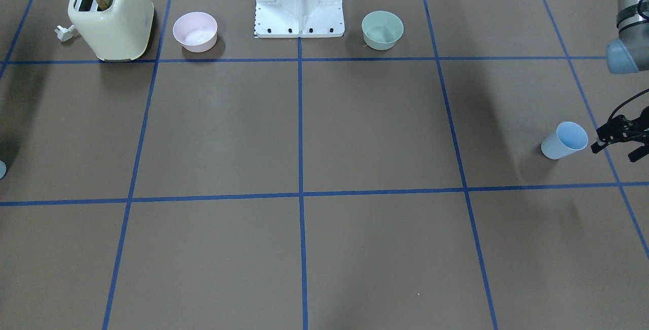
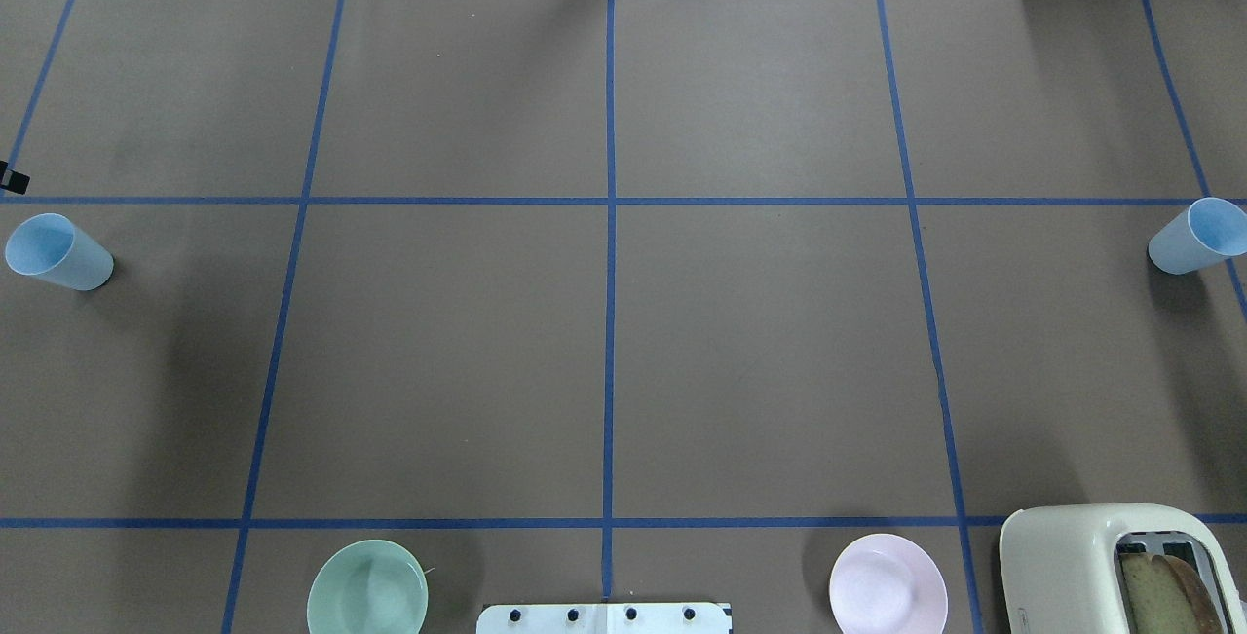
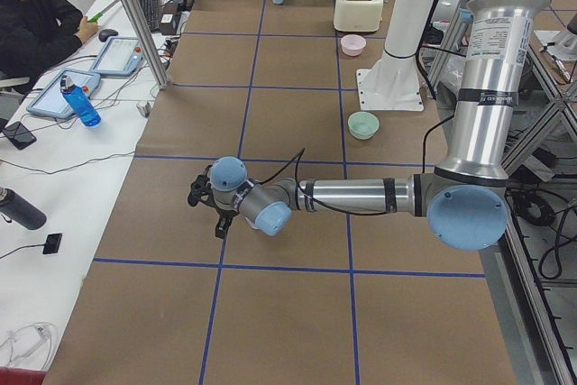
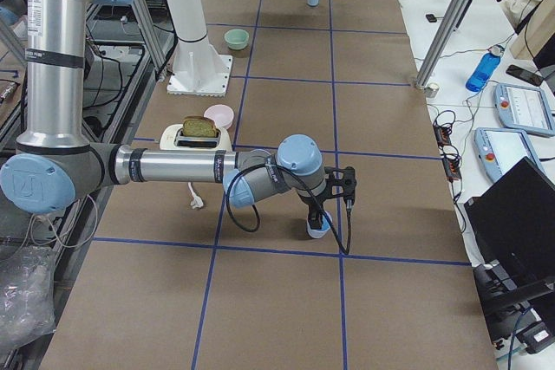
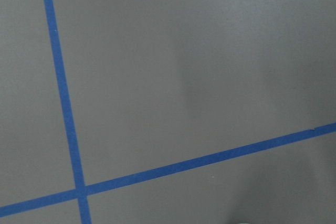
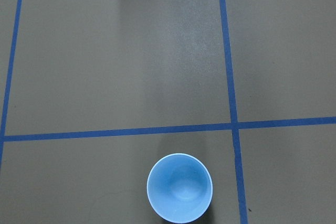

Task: Stack blue cups with both arms
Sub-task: 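Lower the left gripper onto the light-blue cup and close on its rim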

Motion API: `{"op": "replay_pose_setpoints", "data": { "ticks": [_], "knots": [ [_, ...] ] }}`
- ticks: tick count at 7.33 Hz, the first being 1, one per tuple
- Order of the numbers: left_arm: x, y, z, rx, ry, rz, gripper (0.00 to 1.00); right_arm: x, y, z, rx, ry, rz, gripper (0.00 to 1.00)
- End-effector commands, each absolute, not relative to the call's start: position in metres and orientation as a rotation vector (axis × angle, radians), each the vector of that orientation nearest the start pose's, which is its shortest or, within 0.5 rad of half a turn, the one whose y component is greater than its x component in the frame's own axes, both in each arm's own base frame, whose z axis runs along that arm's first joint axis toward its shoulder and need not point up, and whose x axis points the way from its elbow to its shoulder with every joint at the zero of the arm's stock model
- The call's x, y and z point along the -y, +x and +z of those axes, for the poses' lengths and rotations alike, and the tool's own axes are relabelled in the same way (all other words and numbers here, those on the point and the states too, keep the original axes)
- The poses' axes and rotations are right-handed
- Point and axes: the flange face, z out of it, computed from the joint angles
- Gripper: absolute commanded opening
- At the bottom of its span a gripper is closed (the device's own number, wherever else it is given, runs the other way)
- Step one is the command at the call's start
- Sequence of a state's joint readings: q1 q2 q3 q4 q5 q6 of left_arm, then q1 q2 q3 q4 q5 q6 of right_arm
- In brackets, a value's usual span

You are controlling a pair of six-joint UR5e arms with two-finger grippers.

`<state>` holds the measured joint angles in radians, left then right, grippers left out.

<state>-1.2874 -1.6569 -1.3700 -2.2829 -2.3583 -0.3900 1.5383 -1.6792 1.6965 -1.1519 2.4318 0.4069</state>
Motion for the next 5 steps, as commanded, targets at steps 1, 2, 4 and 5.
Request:
{"op": "replay_pose_setpoints", "data": {
  "ticks": [1, 2, 4, 5],
  "knots": [
    [0.533, 0.105, 0.64, -0.913, 0.273, 0.156, 0.98, 0.465, 0.045, 0.595, 0.919, 0.216, 0.161, 1.0],
    [0.532, 0.109, 0.639, -0.916, 0.271, 0.163, 0.98, 0.465, 0.047, 0.595, 0.919, 0.218, 0.166, 1.0],
    [0.525, 0.118, 0.643, -0.92, 0.267, 0.184, 0.98, 0.465, 0.048, 0.596, 0.919, 0.217, 0.169, 1.0],
    [0.523, 0.122, 0.644, -0.92, 0.262, 0.19, 0.98, 0.464, 0.048, 0.597, 0.919, 0.214, 0.171, 1.0]
  ]
}}
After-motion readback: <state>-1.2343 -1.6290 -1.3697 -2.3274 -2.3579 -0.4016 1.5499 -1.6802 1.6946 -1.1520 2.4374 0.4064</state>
